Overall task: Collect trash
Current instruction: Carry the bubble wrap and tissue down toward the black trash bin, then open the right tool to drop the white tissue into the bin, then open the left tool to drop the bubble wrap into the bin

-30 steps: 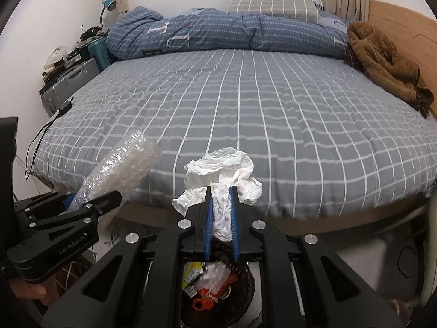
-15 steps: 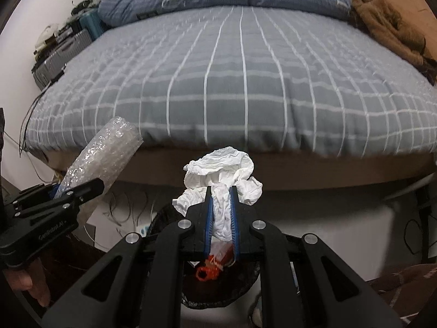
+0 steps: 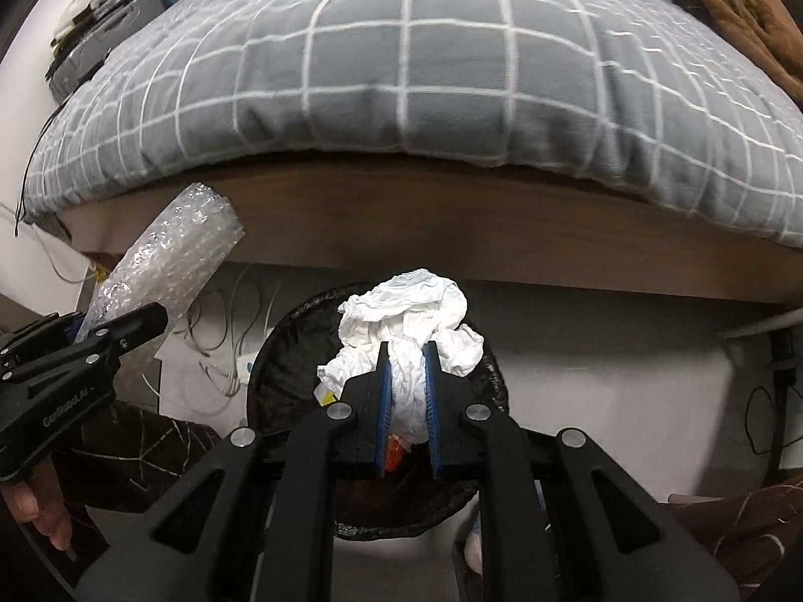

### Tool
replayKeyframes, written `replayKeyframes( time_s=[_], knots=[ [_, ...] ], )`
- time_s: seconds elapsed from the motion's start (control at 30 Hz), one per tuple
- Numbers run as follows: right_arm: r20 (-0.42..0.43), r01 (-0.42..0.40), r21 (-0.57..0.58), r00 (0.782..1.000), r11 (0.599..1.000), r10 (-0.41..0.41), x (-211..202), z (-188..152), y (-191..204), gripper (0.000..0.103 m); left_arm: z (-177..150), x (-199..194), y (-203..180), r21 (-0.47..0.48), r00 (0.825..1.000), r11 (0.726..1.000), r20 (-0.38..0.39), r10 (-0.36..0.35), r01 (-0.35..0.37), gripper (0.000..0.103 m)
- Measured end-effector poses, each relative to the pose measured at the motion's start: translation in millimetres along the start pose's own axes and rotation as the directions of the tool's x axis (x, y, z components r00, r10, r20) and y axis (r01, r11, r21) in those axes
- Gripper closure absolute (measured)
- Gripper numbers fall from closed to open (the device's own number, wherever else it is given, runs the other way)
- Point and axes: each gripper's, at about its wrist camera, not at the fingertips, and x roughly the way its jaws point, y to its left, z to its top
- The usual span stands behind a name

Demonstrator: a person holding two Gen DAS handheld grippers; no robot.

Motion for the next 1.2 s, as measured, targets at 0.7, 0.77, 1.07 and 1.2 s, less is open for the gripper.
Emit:
replayKeyframes(
  time_s=[0.7, 0.77, 1.07, 1.2],
  knots=[
    [0.122, 0.103, 0.084, 0.986, 0.991, -0.113, -46.2, -6.1, -37.2, 0.008, -4.4, 7.3, -48.0, 0.078, 0.999, 0.996, -0.008, -0.041, 0.042, 0.072],
    [0.127, 0.122, 0.100, 0.983, 0.988, -0.134, -50.5, -11.4, -51.5, 0.008, -4.4, 7.2, -55.4, 0.088, 0.999, 0.995, -0.007, -0.052, 0.052, 0.071],
    [0.126, 0.164, 0.168, 0.974, 0.972, -0.186, -63.3, -23.8, -85.8, 0.008, -4.7, 9.5, -82.9, 0.134, 0.997, 0.988, -0.010, -0.080, 0.080, 0.059],
    [0.124, 0.162, 0.182, 0.975, 0.970, -0.186, -60.6, -25.4, -88.4, 0.008, -7.3, 11.2, -83.7, 0.139, 0.998, 0.988, -0.008, -0.059, 0.060, 0.043]
  ],
)
